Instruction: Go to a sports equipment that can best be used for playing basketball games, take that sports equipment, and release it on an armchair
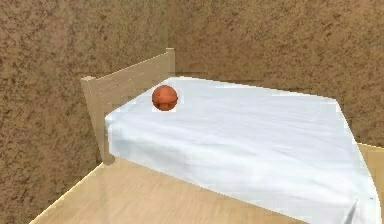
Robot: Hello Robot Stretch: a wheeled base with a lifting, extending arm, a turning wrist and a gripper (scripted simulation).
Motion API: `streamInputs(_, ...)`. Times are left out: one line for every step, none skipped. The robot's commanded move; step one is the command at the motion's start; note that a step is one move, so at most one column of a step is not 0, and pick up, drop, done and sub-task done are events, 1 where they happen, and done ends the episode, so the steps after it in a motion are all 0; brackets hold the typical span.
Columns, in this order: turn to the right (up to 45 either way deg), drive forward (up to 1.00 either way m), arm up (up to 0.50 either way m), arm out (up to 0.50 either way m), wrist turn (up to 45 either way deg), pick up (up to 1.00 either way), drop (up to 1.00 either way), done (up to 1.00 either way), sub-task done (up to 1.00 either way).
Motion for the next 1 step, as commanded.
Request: streamInputs(-6.0, 0.0, 0.0, 0.0, 0.0, 0.0, 0.0, 0.0, 0.0)
